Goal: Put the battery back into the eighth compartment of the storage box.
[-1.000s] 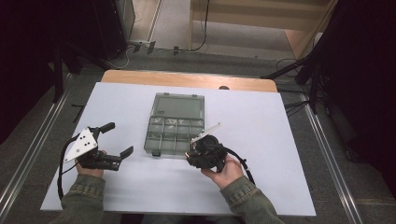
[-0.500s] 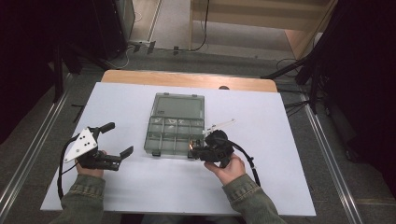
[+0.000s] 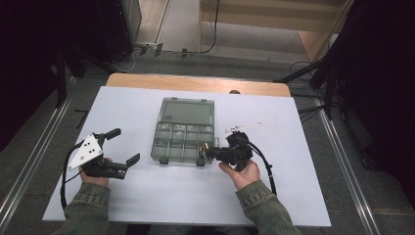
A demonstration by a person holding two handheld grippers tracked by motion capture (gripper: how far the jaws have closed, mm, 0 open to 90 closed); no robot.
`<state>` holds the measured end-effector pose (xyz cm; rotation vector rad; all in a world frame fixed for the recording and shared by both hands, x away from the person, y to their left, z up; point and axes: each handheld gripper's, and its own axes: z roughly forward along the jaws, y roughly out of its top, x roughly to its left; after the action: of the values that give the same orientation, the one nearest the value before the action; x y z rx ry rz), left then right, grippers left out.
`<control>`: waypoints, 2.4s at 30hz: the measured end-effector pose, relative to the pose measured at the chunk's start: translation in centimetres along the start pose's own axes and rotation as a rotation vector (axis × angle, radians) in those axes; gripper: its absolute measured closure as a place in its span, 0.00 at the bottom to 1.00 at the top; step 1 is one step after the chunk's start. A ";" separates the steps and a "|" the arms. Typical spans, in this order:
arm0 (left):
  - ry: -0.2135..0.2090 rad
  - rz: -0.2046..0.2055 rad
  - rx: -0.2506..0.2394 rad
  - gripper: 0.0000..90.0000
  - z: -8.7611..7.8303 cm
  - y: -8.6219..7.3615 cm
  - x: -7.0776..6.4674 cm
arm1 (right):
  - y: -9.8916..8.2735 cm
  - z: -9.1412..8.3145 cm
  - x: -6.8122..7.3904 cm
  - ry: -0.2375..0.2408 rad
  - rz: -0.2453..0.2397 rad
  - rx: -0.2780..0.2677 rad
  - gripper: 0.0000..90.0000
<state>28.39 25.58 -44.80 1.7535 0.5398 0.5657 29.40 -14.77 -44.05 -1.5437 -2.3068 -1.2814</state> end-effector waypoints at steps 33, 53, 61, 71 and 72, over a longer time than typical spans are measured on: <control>-0.005 0.011 0.005 0.00 0.1 0.0 -0.1 | 1.3 2.0 -2.1 0.085 0.167 -0.045 0.00; -0.001 0.012 0.007 0.00 0.0 0.0 -0.1 | 0.5 -0.1 -1.9 -0.018 -0.079 -0.178 0.01; -0.001 0.013 0.001 0.00 0.1 0.0 -0.1 | -1.0 -2.5 -2.2 -0.060 -0.147 -0.236 0.04; -0.001 0.009 0.001 0.00 0.0 0.0 -0.1 | -2.1 -3.9 -2.2 -0.131 -0.187 -0.295 0.05; -0.001 0.010 0.003 0.00 0.0 0.0 -0.1 | -2.2 -4.1 -2.2 -0.132 -0.192 -0.308 0.05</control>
<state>28.33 25.51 -44.85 1.7605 0.5319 0.5714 27.27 -19.41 -43.77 -1.5635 -2.4845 -1.7008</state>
